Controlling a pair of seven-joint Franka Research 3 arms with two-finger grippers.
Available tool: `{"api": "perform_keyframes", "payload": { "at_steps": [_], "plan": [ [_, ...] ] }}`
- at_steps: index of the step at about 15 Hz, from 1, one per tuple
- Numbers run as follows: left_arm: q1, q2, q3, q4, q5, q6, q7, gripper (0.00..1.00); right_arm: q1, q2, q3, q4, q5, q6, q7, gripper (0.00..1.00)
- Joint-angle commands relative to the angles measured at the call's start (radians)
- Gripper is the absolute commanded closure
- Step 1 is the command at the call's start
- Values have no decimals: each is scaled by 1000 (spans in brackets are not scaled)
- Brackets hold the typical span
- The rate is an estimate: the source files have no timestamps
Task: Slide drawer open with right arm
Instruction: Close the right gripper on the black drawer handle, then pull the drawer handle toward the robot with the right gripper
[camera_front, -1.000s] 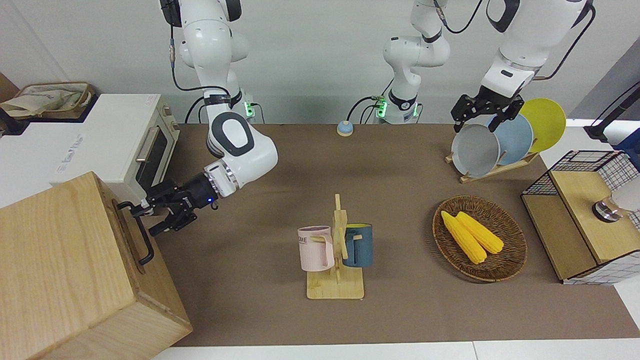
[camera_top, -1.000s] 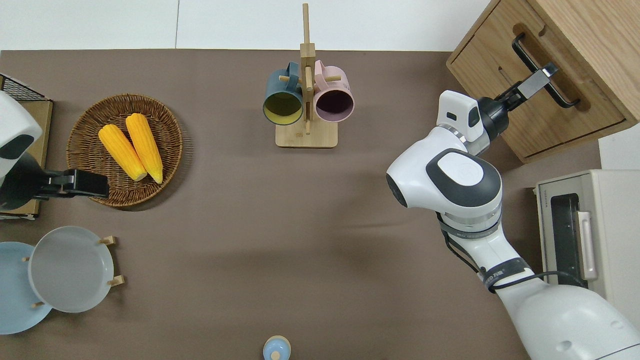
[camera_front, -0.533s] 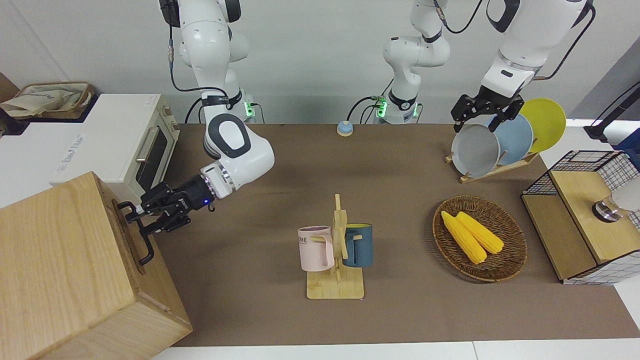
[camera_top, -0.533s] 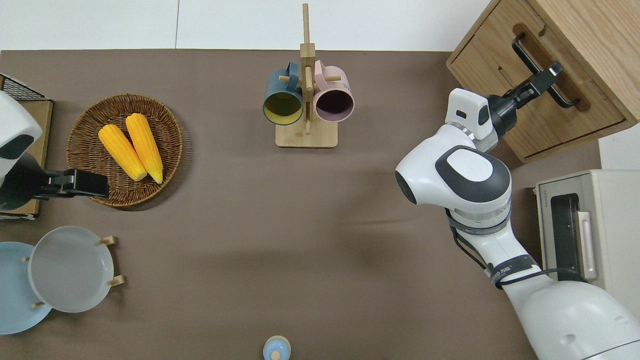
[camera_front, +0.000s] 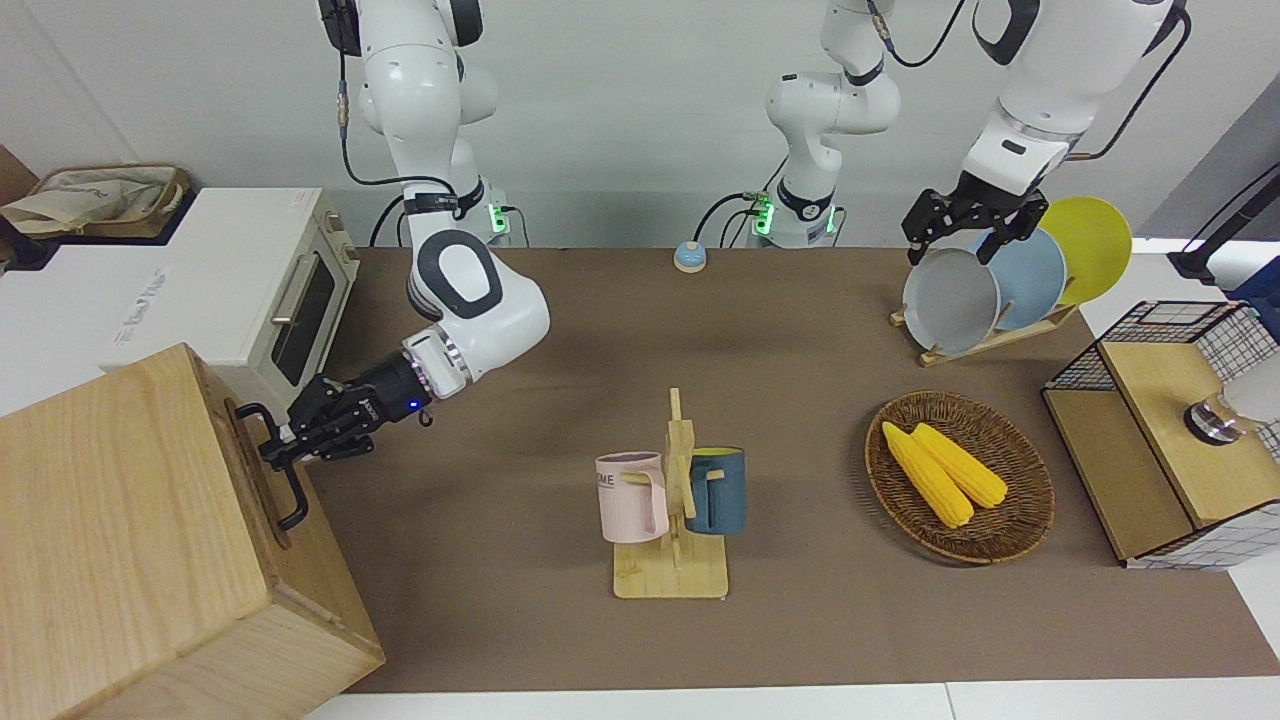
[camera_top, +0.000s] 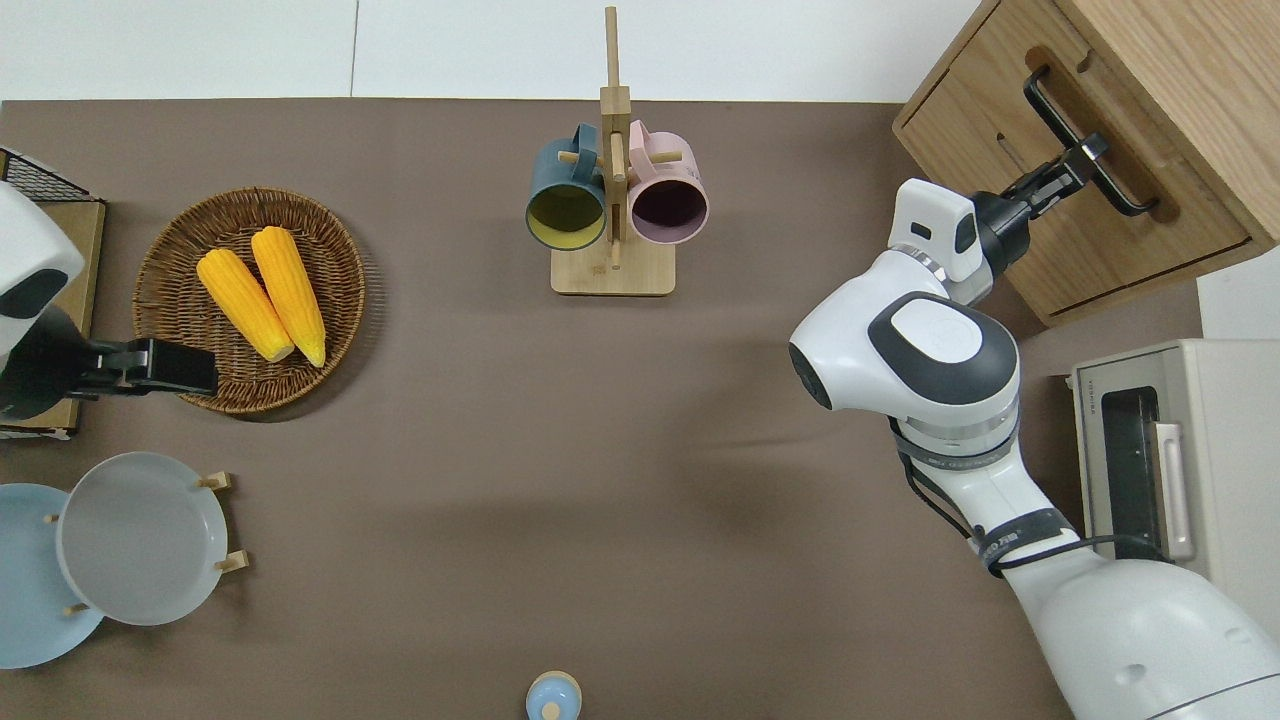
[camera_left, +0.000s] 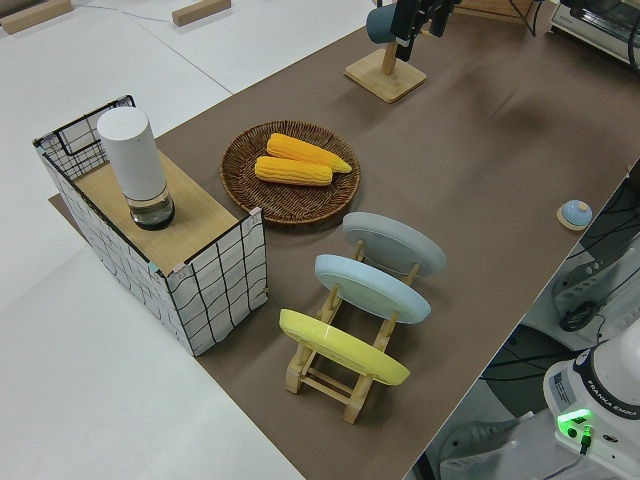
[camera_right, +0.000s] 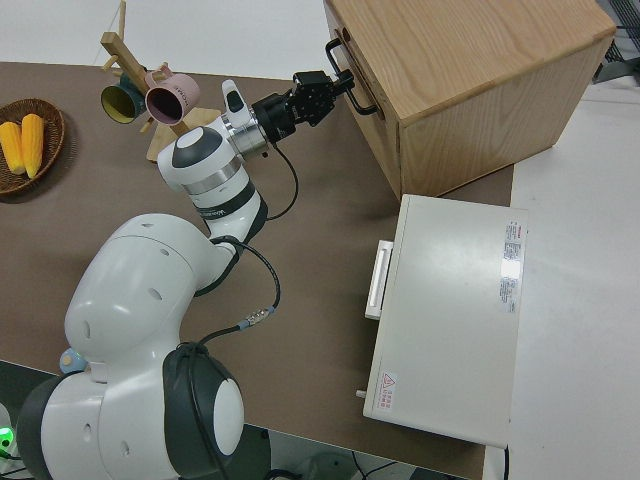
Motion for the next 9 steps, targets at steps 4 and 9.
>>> {"api": "perform_keyframes", "payload": {
  "at_steps": [4,9],
  "plan": [
    [-2,-8,3,2,13,-14,1,2,11,3,26,16,60,-6,34,998],
    [-2,-8,3,2,13,-13,1,5,13,-2,175,48,174,-169,10,1000]
  ]
}}
